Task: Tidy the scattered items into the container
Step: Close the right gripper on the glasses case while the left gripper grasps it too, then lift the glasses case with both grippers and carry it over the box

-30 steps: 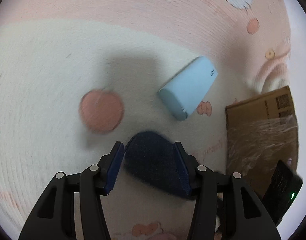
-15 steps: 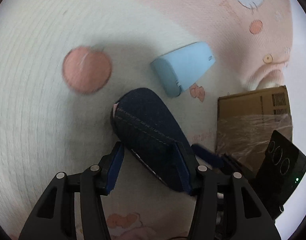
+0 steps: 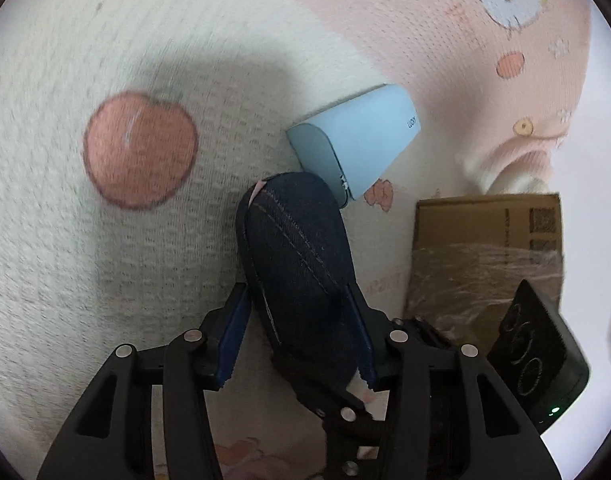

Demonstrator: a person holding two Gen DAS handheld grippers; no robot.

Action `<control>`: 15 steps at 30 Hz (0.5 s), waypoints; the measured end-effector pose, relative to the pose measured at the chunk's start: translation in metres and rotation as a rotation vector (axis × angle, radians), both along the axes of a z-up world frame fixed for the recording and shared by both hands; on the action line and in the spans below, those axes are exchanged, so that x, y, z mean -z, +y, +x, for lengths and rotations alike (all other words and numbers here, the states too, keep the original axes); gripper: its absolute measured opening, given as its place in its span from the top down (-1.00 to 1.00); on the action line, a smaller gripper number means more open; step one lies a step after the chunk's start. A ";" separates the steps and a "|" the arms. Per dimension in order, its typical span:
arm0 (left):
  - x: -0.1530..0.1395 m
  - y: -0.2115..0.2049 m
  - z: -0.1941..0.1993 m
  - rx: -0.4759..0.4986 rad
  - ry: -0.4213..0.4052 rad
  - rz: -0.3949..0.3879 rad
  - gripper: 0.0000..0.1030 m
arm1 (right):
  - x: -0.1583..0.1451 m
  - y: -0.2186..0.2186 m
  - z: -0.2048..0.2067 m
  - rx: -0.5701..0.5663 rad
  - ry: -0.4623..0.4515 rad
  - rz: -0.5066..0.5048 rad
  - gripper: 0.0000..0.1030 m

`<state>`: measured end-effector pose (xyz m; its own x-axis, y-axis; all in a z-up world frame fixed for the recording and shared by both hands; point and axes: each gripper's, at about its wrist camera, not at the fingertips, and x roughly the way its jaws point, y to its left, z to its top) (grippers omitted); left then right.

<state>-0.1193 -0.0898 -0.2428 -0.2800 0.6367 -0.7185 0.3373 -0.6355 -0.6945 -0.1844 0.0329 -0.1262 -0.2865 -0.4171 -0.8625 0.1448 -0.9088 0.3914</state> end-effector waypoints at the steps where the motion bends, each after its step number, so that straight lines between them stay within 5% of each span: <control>1: 0.001 -0.001 0.000 -0.007 -0.004 0.014 0.02 | 0.001 0.000 0.000 0.013 -0.002 -0.003 -0.26; 15: 0.003 0.002 0.002 -0.080 0.012 0.045 0.10 | 0.006 0.008 0.012 0.081 0.012 -0.028 -0.34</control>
<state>-0.1178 -0.0875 -0.2462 -0.3396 0.6437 -0.6858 0.3771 -0.5748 -0.7262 -0.1720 0.0409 -0.1325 -0.3306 -0.4163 -0.8470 0.0759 -0.9063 0.4159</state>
